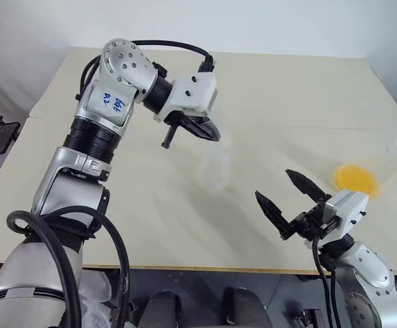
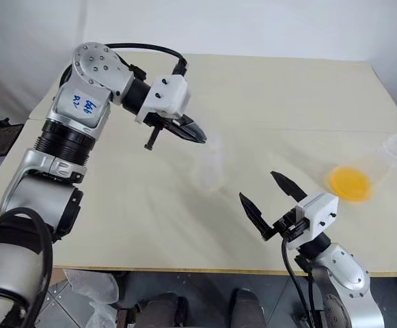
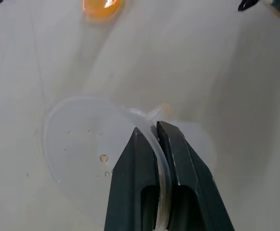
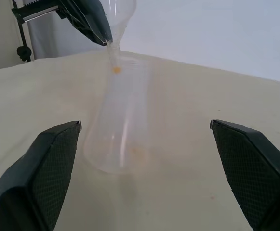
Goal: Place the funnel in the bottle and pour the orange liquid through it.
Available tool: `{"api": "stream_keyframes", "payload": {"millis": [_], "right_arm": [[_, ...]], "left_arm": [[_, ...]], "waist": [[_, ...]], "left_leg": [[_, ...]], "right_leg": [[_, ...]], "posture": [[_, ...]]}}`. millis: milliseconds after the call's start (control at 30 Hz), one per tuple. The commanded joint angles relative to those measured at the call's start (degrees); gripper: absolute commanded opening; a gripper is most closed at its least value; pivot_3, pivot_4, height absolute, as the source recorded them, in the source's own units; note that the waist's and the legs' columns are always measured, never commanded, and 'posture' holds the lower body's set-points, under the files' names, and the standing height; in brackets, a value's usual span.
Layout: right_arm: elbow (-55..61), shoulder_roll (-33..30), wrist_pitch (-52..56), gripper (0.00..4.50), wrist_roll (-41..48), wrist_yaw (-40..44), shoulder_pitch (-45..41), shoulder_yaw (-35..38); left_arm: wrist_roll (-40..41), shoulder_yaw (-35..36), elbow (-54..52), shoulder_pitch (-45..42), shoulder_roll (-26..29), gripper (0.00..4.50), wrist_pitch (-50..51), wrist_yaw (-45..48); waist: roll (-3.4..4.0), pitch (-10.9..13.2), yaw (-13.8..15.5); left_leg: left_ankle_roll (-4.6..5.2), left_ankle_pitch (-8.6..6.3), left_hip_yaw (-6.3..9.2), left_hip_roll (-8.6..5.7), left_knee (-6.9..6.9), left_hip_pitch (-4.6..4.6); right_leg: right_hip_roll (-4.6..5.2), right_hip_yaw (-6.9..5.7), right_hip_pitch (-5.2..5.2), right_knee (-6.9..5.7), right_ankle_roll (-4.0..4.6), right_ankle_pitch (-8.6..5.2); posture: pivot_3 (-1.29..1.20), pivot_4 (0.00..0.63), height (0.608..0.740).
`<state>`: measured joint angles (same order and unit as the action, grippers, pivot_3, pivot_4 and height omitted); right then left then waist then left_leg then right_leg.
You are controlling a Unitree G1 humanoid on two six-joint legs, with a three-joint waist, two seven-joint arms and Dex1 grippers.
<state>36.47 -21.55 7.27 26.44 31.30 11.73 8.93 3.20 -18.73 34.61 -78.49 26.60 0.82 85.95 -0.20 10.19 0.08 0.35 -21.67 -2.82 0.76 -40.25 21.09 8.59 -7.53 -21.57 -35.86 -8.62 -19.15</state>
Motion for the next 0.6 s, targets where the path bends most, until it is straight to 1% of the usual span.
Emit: {"api": "stream_keyframes", "payload": {"millis": [33, 167, 300, 433, 600], "right_arm": [[2.40, 0.51, -1.79, 4.50, 0.07, -0.47, 0.25, -0.24], [1.94, 0.28, -1.96, 4.50, 0.10, -0.27, 0.06, -0.20], [1.41, -0.07, -2.06, 4.50, 0.46, -0.05, -1.09, 0.10], [1.36, -0.04, -2.21, 4.50, 1.57, -0.25, -2.26, 1.41], [2.14, -0.44, -2.39, 4.50, 2.13, -0.05, -1.85, 2.74]], "left_arm": [[2.48, 2.25, -3.03, -2.77, 0.49, 0.01, 2.03, 3.19], [3.47, 2.44, -4.28, -3.10, 1.19, 0.01, 3.60, 3.94], [1.84, 1.93, -3.28, -3.84, 2.27, 0.01, 1.97, 2.24], [1.44, 0.22, -5.27, -2.08, 3.05, 0.01, 2.89, 3.79], [-2.16, -1.40, -2.15, -2.01, 2.75, 0.01, -0.14, 0.30]], "waist": [[0.00, 0.00, -0.08], [0.00, 0.00, -0.10], [0.00, 0.00, -0.09], [0.00, 0.00, -0.08], [0.00, 0.00, 0.01]], "left_leg": [[0.00, 0.00, 0.00, 0.00, 0.00, 0.00], [0.00, 0.00, 0.01, 0.01, 0.00, -0.01], [0.00, 0.00, 0.02, 0.00, -0.01, 0.00], [0.00, 0.00, 0.03, 0.00, -0.01, 0.00], [0.00, 0.00, 0.05, -0.02, -0.02, 0.01]], "right_leg": [[0.00, 0.00, 0.00, 0.00, 0.00, 0.00], [0.00, 0.00, 0.00, -0.01, 0.00, 0.00], [0.00, 0.00, 0.00, -0.01, 0.00, 0.00], [0.00, 0.00, 0.00, -0.01, 0.00, 0.00], [0.00, 0.00, 0.00, -0.02, 0.00, 0.00]], "posture": [[0.00, 0.150, 0.740], [0.00, 0.150, 0.740], [0.00, 0.150, 0.740], [0.00, 0.150, 0.740], [0.00, 0.150, 0.740]]}}
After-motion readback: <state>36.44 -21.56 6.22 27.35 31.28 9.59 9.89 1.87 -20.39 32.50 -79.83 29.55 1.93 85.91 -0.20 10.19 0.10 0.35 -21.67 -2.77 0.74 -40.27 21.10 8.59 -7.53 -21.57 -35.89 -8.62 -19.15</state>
